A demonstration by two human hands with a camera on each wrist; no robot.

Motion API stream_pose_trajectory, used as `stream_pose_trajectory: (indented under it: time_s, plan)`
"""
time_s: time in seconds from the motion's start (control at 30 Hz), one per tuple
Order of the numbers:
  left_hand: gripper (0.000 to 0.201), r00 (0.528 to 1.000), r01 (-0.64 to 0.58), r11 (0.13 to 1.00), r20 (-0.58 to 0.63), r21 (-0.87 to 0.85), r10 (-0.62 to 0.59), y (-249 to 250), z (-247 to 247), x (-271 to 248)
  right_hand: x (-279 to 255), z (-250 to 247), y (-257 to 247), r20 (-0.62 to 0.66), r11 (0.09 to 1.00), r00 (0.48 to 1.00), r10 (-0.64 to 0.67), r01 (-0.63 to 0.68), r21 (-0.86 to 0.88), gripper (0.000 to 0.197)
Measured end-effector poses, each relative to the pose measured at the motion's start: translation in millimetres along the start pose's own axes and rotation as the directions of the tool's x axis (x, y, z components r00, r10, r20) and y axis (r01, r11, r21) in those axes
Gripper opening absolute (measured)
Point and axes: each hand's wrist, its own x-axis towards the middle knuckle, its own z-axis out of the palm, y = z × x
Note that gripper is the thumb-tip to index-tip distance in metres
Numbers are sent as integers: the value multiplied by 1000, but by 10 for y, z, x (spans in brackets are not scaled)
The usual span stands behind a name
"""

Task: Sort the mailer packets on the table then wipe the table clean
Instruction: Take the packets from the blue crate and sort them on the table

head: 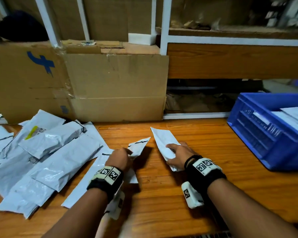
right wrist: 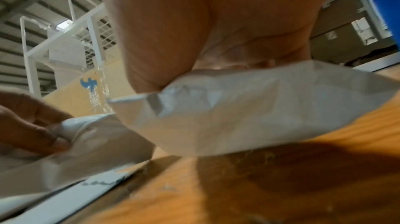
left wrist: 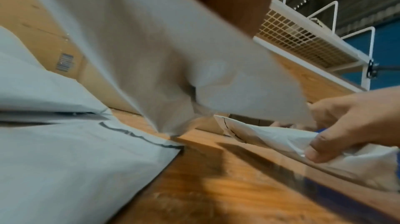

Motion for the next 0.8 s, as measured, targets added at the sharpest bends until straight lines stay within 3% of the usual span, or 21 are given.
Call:
stream_pose_trajectory:
  time_s: [0.1, 0.27, 0.33, 0.43, 0.5, 0.6, 0.8]
  plan:
    - [34, 985, 37, 987, 160, 154, -61, 171, 223, -45, -67, -24, 213, -3, 997, 999, 33, -33, -67, 68]
    - [87, 948, 150, 952, 236, 265, -215, 341, 436, -60, -75, 111, 439, 53, 992, 997, 51, -44, -117, 72]
    - [79, 947, 162, 932, 214, 323, -239, 365, 456, -82, -62, 148, 479, 71, 992, 997, 38, -29, -125, 74]
    - [36, 965, 169, 943, 144, 288, -217, 405, 423, -103, -13, 136, 552, 97, 989, 995, -2, 17, -147, 73]
    - [24, 970, 175, 952, 121, 251, -210, 441, 375, -87, 33, 107, 597, 112, 984, 993, -29, 47, -169, 71]
    - [22, 976, 190, 968, 78, 164, -204, 514, 286, -98, 85, 58, 668, 137, 979, 988, -76, 100, -176, 70]
    - [41, 982, 186, 983, -24, -1, -186, 860, 168, -142, 209, -195, 898, 118, 989, 985, -126, 135, -69, 71]
